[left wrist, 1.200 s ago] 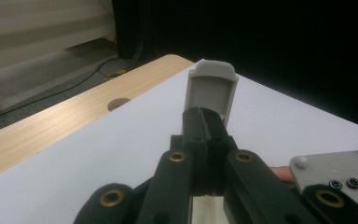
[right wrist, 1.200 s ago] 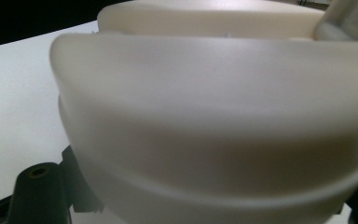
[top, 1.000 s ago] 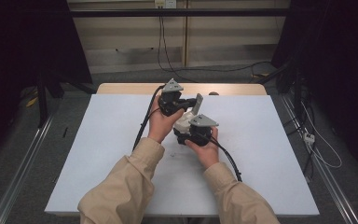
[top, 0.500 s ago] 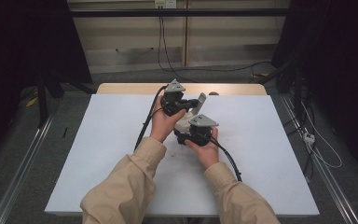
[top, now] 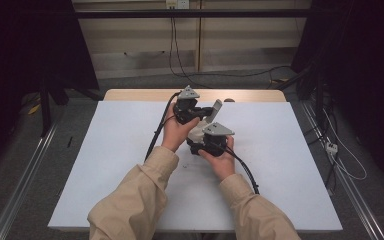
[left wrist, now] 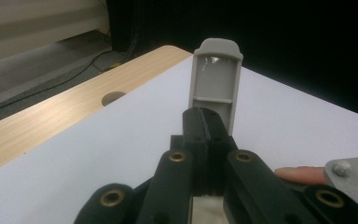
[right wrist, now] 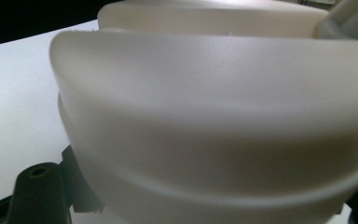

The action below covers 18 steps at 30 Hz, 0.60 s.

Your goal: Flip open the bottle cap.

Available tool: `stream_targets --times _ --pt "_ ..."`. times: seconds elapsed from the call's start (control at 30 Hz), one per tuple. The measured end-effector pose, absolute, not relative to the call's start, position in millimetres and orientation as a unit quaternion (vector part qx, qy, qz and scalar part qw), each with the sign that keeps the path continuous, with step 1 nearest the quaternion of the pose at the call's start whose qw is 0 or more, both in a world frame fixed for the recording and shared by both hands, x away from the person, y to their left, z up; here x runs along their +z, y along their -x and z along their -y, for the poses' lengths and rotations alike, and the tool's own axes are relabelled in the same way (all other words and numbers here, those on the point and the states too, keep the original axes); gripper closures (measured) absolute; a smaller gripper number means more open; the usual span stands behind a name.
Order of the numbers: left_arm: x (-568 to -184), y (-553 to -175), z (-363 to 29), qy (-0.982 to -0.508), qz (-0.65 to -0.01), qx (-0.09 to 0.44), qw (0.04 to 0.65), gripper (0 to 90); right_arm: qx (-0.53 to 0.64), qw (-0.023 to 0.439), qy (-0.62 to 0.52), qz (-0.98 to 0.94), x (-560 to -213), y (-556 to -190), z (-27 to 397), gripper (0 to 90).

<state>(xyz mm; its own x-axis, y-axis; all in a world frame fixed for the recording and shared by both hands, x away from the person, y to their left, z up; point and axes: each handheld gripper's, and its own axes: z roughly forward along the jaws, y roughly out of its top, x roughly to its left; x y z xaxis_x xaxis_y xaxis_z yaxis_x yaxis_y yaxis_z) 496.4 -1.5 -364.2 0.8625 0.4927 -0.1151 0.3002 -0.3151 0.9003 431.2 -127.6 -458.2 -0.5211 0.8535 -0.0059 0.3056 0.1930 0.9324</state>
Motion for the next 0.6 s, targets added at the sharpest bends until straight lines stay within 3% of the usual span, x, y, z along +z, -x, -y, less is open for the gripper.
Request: stream_targets --times 0.6 --pt "-368.2 -499.2 6.0 -0.81 -0.24 0.091 0.527 90.0 0.492 0.279 -0.401 -0.721 -458.5 -431.1 127.7 18.8"
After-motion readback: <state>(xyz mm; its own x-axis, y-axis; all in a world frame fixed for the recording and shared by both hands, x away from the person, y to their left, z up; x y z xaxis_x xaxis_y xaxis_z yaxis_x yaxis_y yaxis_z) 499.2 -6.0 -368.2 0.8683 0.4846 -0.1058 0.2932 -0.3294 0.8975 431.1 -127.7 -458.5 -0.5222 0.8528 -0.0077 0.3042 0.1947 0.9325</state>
